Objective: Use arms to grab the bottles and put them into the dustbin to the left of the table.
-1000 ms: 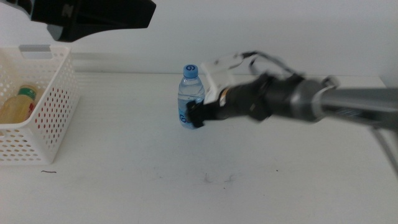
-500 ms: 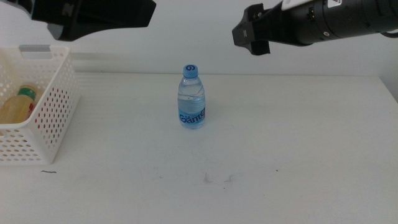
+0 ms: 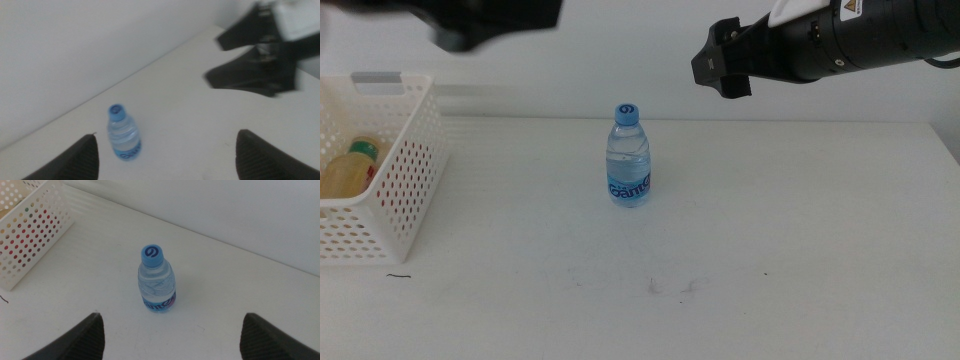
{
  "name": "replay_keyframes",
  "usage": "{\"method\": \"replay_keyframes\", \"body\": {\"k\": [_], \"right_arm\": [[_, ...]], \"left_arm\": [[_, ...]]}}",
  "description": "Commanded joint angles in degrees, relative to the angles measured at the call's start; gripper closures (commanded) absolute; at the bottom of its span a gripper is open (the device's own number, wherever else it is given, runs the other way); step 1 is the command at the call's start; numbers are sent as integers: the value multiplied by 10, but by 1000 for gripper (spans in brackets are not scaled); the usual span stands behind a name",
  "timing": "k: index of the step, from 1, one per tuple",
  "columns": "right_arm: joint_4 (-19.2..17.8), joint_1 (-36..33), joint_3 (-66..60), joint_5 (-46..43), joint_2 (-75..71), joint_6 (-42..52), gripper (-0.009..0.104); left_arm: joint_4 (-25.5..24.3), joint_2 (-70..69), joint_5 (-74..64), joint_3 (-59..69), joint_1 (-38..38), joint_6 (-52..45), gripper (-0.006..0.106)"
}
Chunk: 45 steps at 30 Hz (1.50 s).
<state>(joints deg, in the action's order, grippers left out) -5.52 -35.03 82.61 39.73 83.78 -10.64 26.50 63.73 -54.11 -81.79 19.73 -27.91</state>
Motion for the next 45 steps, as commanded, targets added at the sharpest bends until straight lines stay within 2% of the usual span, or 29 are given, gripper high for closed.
{"method": "replay_keyframes", "body": {"k": [1, 4, 5, 6, 8, 11, 15, 18, 24, 31, 36, 38, 43, 45], "right_arm": [[-3, -2, -2, -4, -3, 0, 12], [0, -3, -2, -4, -3, 0, 12], [-2, -3, -2, -4, -3, 0, 12], [-3, -3, -2, -4, -3, 0, 12], [1, -3, -2, -4, -2, 0, 12], [2, -3, -2, -4, -1, 0, 12], [2, -3, -2, -4, -1, 0, 12], [2, -3, -2, -4, -1, 0, 12], [2, -3, -2, -4, -1, 0, 12], [2, -3, -2, -4, -1, 0, 12], [2, -3, -2, -4, -1, 0, 12], [2, -3, -2, -4, -1, 0, 12], [2, -3, -2, -4, -1, 0, 12], [2, -3, -2, -4, -1, 0, 12]], "left_arm": [[-75, -11, 99, 74, 48, 112, 7], [-210, -29, 335, 214, 126, 215, 7], [-248, -31, 439, 272, 144, 257, 7], [-265, -29, 545, 330, 151, 297, 7], [-257, -12, 711, 422, 148, 346, 7], [-224, 30, 818, 526, 132, 373, 7], [-221, 86, 855, 570, 124, 372, 7], [-238, 112, 868, 570, 124, 370, 7], [-242, 135, 905, 568, 123, 353, 7], [-219, 183, 907, 547, 123, 344, 7], [-209, 234, 909, 508, 119, 322, 7], [-224, 265, 916, 480, 108, 291, 7], [-265, 359, 917, 384, 79, 301, 7], [-265, 394, 920, 351, 77, 310, 7]]}}
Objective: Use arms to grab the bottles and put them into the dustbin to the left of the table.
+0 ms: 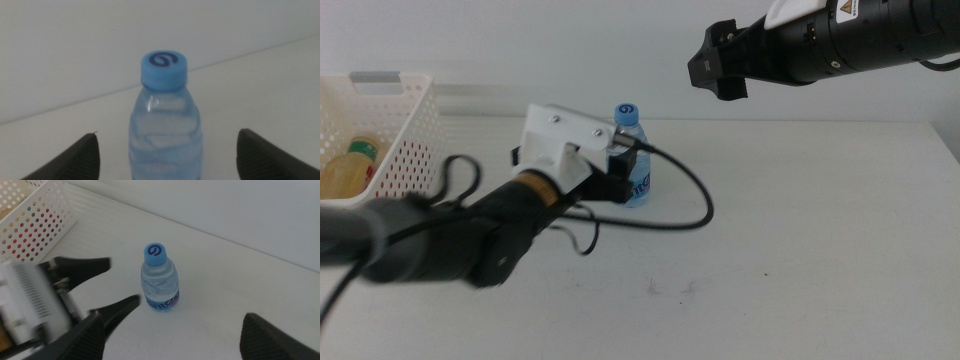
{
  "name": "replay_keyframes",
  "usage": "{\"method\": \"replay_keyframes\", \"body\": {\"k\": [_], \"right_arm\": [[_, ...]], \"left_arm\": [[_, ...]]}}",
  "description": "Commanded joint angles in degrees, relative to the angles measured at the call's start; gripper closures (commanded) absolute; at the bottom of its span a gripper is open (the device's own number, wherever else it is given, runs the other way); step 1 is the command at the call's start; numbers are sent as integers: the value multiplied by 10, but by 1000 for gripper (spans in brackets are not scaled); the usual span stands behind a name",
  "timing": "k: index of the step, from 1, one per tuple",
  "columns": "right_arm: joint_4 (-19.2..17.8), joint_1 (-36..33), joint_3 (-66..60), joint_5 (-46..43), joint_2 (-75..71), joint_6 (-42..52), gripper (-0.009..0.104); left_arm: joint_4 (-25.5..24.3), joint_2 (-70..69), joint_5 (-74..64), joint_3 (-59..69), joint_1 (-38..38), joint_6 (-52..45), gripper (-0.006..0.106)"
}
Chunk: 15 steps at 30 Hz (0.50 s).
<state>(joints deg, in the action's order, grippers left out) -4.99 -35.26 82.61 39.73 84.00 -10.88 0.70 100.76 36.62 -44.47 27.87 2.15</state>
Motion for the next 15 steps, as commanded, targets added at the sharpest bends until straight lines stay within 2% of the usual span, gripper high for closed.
{"method": "replay_keyframes", "body": {"k": [1, 15], "right_arm": [[-3, -1, -2, -4, -3, 2, 12], [-3, -1, -2, -4, -3, 2, 12]], "left_arm": [[-3, 42, 13, -40, -4, 9, 7], [2, 220, 64, -161, -4, 9, 7]]}}
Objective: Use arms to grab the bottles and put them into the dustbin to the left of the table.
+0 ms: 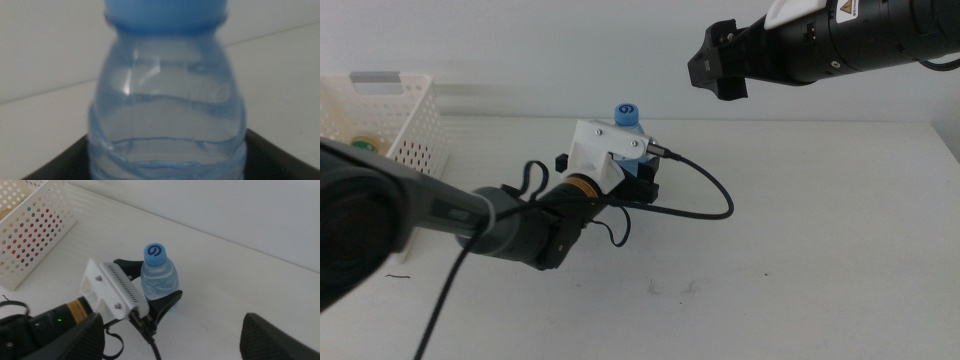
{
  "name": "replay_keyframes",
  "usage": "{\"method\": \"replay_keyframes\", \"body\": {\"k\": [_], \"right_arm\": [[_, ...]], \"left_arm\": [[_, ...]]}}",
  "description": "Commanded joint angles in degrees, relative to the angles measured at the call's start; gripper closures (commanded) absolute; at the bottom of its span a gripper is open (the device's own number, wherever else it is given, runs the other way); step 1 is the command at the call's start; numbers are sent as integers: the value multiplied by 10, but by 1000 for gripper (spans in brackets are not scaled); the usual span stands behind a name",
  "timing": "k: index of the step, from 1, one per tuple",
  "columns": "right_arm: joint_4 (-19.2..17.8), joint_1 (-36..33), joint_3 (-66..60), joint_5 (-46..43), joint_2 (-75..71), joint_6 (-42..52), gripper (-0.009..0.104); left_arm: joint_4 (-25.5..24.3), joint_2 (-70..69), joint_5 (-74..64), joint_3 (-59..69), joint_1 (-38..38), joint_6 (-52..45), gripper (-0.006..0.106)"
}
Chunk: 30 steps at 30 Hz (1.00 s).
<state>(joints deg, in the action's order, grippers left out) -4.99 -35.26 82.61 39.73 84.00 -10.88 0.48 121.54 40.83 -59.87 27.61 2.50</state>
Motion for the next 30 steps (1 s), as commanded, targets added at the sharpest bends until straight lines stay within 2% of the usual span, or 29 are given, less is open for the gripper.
{"method": "replay_keyframes", "body": {"k": [1, 6, 9, 11, 14, 17, 20, 23, 27, 30], "right_arm": [[-3, -1, -2, -4, -3, 2, 12], [-3, -1, -2, -4, -3, 2, 12], [-3, -1, -2, -4, -3, 2, 12], [-3, -1, -2, -4, -3, 2, 12], [-3, -1, -2, -4, -3, 2, 12], [-3, -1, -2, -4, -3, 2, 12], [-3, -1, -2, -4, -3, 2, 12], [-3, -1, -2, -4, -3, 2, 12], [-3, -1, -2, -4, -3, 2, 12], [-3, -1, -2, -4, -3, 2, 12]], "left_arm": [[4, 23, 27, -13, -1, 6, 7], [15, 61, 56, -33, -1, 5, 7], [31, 76, 70, -36, -1, 4, 15], [36, 77, 63, -36, -2, 4, 29], [29, 59, 29, -36, -4, 5, 55], [12, 7, -46, -36, -5, 5, 82], [26, -55, -140, -36, -5, 6, 100], [58, -117, -232, -36, -5, 6, 102], [36, -203, -394, -42, -7, 3, 102], [43, -260, -607, -100, -27, -25, 102]]}}
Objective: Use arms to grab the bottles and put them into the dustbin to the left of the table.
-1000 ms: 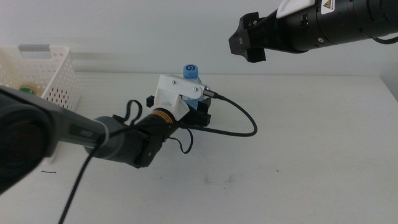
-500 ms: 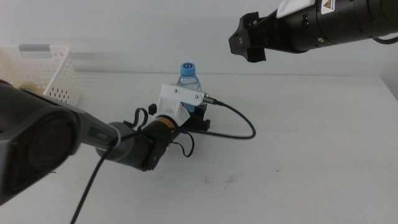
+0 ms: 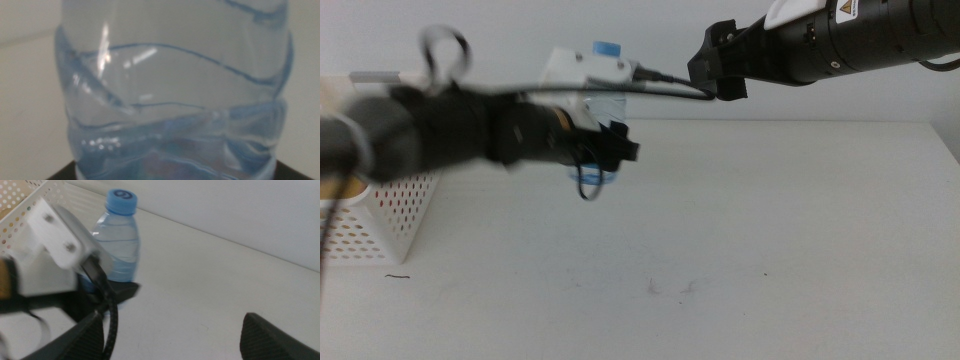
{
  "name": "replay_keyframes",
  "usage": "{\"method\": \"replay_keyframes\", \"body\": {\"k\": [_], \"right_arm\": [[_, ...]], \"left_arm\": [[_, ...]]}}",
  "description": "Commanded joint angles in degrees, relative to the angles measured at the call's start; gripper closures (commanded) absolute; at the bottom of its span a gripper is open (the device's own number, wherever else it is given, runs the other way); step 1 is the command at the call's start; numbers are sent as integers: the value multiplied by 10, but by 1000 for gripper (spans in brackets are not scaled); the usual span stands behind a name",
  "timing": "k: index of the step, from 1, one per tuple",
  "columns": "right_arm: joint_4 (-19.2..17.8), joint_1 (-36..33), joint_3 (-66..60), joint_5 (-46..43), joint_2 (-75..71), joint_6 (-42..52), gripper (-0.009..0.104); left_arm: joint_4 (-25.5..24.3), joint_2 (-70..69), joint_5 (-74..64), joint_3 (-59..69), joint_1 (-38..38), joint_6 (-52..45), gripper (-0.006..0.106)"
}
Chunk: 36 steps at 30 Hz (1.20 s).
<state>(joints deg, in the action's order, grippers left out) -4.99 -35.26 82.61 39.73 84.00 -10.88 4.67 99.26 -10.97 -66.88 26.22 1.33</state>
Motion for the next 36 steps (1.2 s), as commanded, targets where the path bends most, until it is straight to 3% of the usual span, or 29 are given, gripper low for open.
{"method": "replay_keyframes", "body": {"k": [1, 5, 8, 11, 19, 25, 27, 30, 36], "right_arm": [[-3, -1, -2, -4, -3, 2, 12], [-3, -1, -2, -4, -3, 2, 12], [-3, -1, -2, -4, -3, 2, 12], [-3, -1, -2, -4, -3, 2, 12], [-3, -1, -2, -4, -3, 2, 12], [-3, -1, -2, -4, -3, 2, 12], [-3, -1, -2, -4, -3, 2, 12], [-3, -1, -2, -4, -3, 2, 12], [-3, -1, -2, -4, -3, 2, 12]], "left_arm": [[8, -46, -170, -63, -30, -46, 102], [-18, -53, -366, -189, -109, -114, 102], [-32, -53, -412, -241, -178, -114, 102], [-13, -47, -451, -273, -252, -133, 102], [8, -3, -458, -284, -390, -166, 102], [20, 76, -417, -284, -411, -182, 100], [18, 103, -408, -284, -411, -185, 93], [13, 137, -406, -284, -411, -183, 72], [-2, 154, -424, -282, -410, -160, 6]]}}
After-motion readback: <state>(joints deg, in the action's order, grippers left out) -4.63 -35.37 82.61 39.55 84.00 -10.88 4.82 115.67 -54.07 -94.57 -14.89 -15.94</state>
